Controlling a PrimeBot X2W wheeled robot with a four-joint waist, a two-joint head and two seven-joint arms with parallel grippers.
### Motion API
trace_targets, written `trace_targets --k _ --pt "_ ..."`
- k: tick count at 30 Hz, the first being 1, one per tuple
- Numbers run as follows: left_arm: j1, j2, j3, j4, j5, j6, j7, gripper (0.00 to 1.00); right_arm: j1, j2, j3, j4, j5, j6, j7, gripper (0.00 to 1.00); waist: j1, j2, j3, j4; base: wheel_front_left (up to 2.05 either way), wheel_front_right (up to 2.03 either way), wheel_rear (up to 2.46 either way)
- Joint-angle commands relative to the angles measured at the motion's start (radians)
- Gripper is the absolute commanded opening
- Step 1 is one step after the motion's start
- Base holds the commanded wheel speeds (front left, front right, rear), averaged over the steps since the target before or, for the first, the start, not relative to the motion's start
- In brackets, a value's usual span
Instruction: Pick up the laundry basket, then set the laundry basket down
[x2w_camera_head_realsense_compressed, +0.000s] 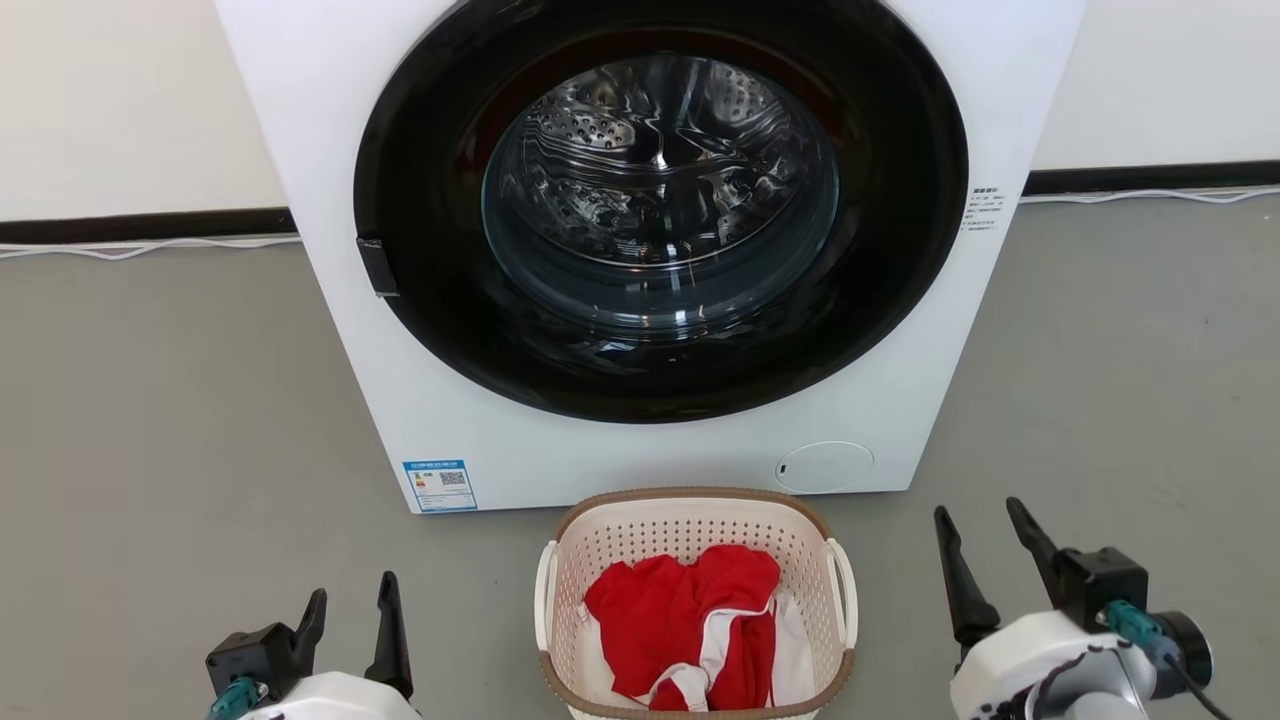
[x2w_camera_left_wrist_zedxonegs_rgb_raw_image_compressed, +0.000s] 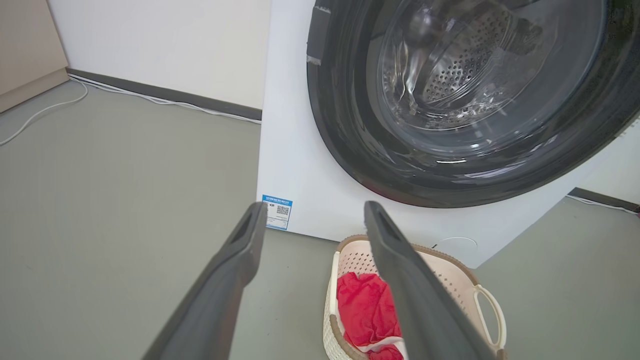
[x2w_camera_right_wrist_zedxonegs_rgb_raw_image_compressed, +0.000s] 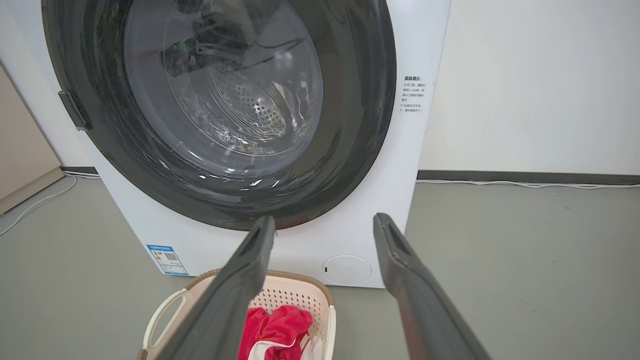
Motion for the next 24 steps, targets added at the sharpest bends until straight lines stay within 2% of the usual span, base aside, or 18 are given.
trace_targets --k 1,7,8,14,18,24 --pt "-0.016 0.010 0.035 -0.026 0.011 -0.007 -0.005 1.00 -0.004 0.001 0.028 -0.034 -0.002 0.006 -0.014 1.00 0.0000 -0.0001 -0.004 -0.001 0.00 0.00 0.00" --pt "-0.012 0.009 0.034 -0.024 0.004 -0.004 -0.005 1.00 -0.002 0.001 0.031 -0.047 -0.008 0.006 -0.014 1.00 0.0000 -0.0001 -0.006 -0.005 0.00 0.00 0.00" --pt "0.002 -0.001 0.006 0.000 0.003 0.000 0.000 0.00 0.012 0.001 0.003 -0.020 0.000 0.000 0.000 0.00 0.0000 -0.0001 -0.006 -0.005 0.00 0.00 0.00" --pt "0.019 -0.011 0.012 0.041 -0.022 -0.002 0.013 0.00 0.034 0.004 -0.007 0.020 0.028 -0.001 0.015 0.00 0.0001 -0.0001 -0.005 -0.005 0.00 0.00 0.00" --pt "0.018 -0.010 0.016 0.032 -0.065 -0.007 0.026 0.00 0.035 0.004 -0.011 0.010 0.080 -0.001 0.030 0.00 0.0022 -0.0001 -0.006 -0.004 0.00 0.00 0.00" --pt "0.017 -0.009 0.018 0.018 -0.118 -0.012 0.038 0.00 0.040 0.004 -0.009 -0.007 0.147 0.000 0.040 0.00 0.0001 -0.0001 -0.003 -0.003 0.00 0.00 0.00"
